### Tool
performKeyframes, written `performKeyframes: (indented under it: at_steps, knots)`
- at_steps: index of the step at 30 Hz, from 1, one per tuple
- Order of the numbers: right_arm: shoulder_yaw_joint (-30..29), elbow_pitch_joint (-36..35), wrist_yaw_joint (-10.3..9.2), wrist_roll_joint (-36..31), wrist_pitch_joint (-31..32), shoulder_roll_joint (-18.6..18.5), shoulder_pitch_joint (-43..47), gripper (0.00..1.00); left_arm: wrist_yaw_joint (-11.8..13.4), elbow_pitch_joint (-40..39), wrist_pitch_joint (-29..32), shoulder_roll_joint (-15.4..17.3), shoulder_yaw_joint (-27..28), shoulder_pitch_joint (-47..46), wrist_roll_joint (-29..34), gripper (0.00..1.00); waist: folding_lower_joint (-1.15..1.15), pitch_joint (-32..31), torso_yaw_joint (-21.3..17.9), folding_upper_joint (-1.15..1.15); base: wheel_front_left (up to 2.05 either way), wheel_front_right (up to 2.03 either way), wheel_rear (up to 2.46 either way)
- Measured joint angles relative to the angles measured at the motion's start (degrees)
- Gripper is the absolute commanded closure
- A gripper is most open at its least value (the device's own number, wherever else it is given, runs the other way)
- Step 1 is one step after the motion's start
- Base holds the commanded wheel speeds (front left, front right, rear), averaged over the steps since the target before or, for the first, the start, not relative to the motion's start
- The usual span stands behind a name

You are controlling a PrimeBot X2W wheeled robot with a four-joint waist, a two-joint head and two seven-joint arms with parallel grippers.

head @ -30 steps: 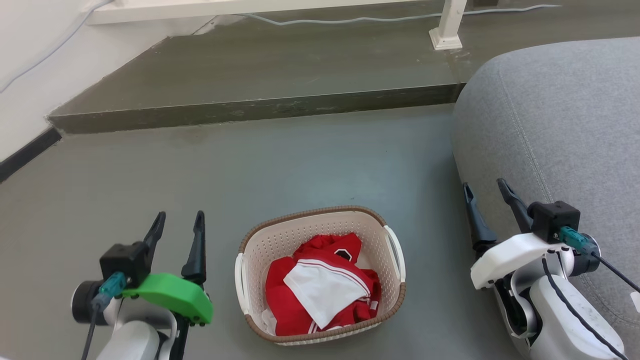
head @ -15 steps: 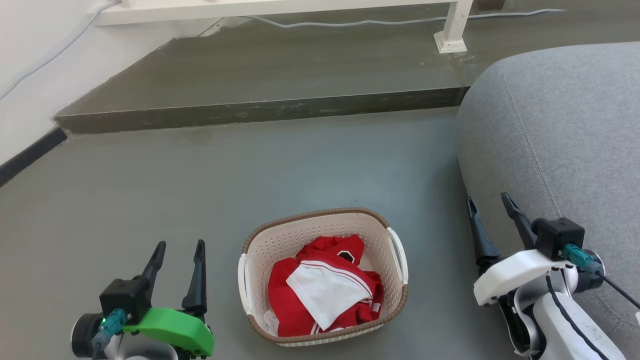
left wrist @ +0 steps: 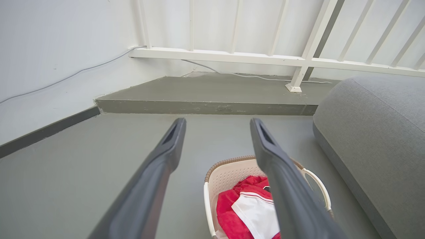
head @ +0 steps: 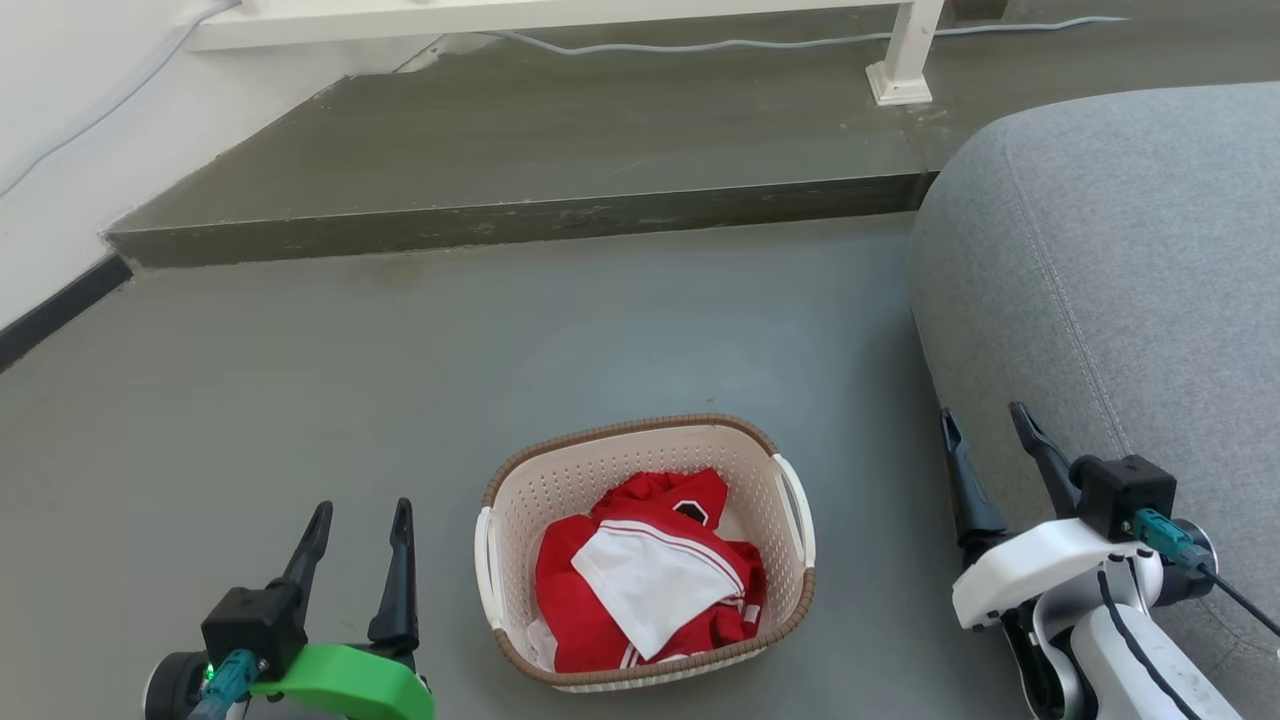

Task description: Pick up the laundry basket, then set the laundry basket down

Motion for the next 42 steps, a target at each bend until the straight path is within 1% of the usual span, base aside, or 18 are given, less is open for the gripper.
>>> performKeyframes:
  at_steps: [7,25,26,32,37,39,42]
  knots:
    - [-0.43,-0.59,-0.01,-0.24,0.00,0.00,0.38,0.00,0.00,-1.66,0.27,-0.76,1.27,1.24,2.16,0.00,0.00,0.19,0.10,0.00,0.00,0.00,0.00]
    - [-1.05,-1.74,-0.10,-0.49,0.00,-0.08,1.33,0.00,0.00,-5.54,1.81,-2.45,3.33,2.63,4.44,0.00,0.00,0.58,0.27,0.00,0.00,0.00,0.00]
    - [-1.08,-1.80,-0.10,-0.49,0.00,-0.10,1.35,1.00,0.00,-5.76,1.81,-2.53,3.37,2.76,4.60,1.00,0.00,0.57,0.28,0.00,0.00,0.00,0.00]
    - [-0.86,-0.21,0.09,0.22,0.12,1.05,2.94,1.00,-0.11,-3.88,1.85,-2.92,2.98,3.20,4.12,1.00,0.00,0.56,0.30,0.00,0.00,0.00,0.00]
    - [-1.31,-0.40,0.63,2.47,0.19,1.44,3.21,1.00,-0.60,-4.23,1.85,-3.21,2.88,3.75,1.46,1.00,0.00,0.32,0.47,0.00,0.00,0.00,0.00]
    - [-1.55,-0.56,1.03,4.17,0.31,1.53,3.47,1.00,-0.96,-4.42,1.85,-3.44,2.92,3.95,0.05,1.00,0.00,0.15,0.57,0.00,0.00,0.00,0.00]
    - [-1.92,-0.84,1.13,6.58,0.87,1.74,3.63,1.00,-1.07,-4.52,1.86,-3.85,3.13,4.18,-2.52,1.00,0.00,-0.06,0.71,0.00,0.00,0.00,0.00]
